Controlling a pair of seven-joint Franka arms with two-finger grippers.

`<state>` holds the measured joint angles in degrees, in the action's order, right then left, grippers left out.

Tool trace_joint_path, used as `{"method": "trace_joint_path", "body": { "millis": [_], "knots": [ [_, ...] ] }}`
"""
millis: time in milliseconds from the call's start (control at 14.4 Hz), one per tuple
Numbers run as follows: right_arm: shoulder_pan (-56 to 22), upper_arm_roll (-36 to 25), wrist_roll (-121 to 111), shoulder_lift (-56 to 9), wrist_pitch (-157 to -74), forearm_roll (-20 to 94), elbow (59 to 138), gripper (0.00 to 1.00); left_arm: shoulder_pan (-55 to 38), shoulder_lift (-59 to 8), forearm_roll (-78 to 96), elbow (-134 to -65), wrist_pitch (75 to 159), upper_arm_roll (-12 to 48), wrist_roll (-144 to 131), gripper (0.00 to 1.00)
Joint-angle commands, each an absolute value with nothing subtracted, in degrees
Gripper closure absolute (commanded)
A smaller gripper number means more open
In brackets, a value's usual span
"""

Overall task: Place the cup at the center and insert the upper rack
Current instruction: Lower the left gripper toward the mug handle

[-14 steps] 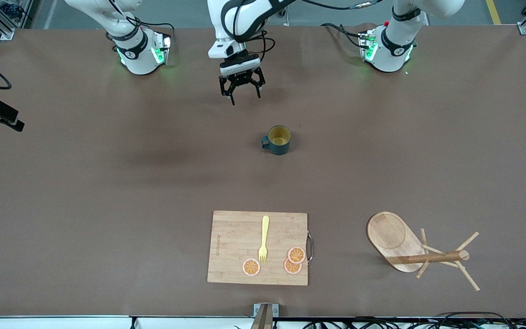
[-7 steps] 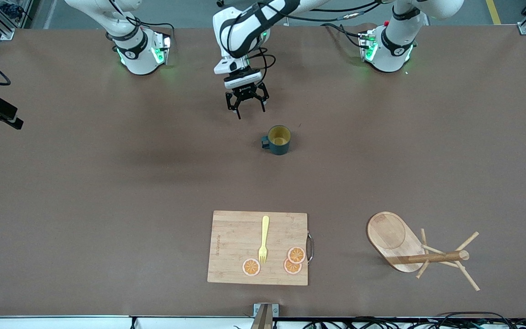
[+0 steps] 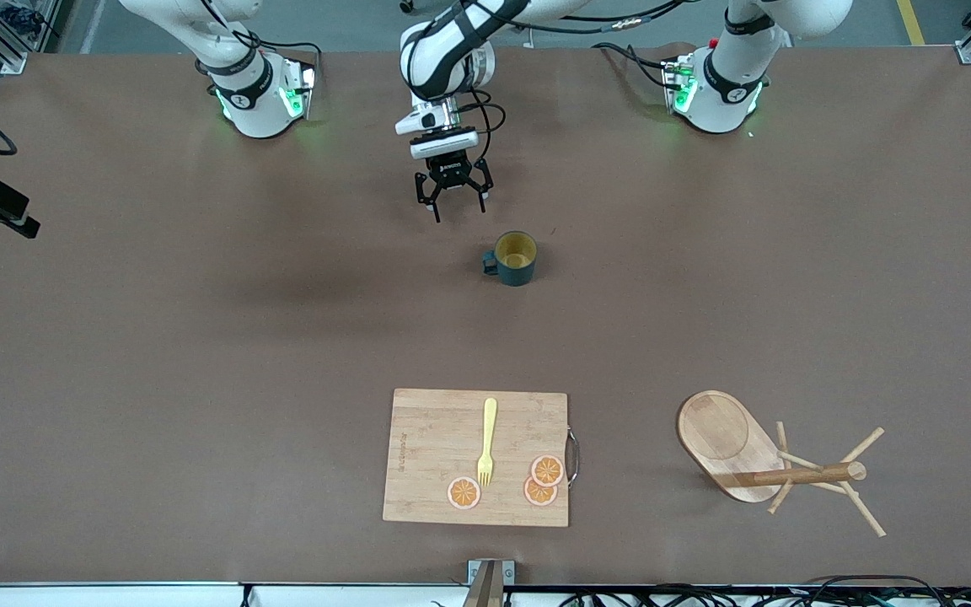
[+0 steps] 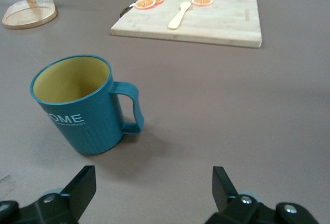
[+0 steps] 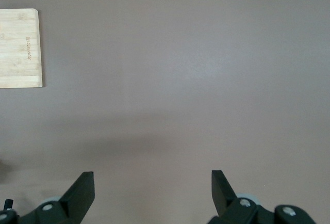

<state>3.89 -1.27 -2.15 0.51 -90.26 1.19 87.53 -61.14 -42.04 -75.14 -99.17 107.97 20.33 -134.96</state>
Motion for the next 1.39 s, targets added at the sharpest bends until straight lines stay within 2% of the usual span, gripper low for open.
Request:
{"method": "trace_joint_path", "body": {
  "millis": [0,416,694,902,1319],
  "knots": [
    [3.9,-1.3,-2.7,1.6,-90.6,0.9,87.9,0.00,-61.7,-44.0,-78.6,-97.9,105.9,19.6,-136.6,0.01],
    [7.1,2.4,-2.7,1.6,-90.6,0.8,87.8,0.00,-61.7,-46.4,-82.2,-97.8,105.3,17.3,-139.0,0.02],
    [6.6,2.2,-2.6,1.6,-90.4,0.7,87.8,0.00,-61.4,-48.1,-83.0,-96.7,105.6,17.3,-139.3,0.23],
    [6.9,2.1,-2.6,1.6,-89.9,0.7,87.4,0.00,-61.3,-49.7,-83.0,-94.9,105.7,17.3,-139.3,0.33],
    [7.1,1.9,-2.7,1.5,-89.9,0.5,87.5,0.00,-61.3,-50.5,-83.6,-94.8,105.8,16.6,-137.9,0.33]
  ]
}}
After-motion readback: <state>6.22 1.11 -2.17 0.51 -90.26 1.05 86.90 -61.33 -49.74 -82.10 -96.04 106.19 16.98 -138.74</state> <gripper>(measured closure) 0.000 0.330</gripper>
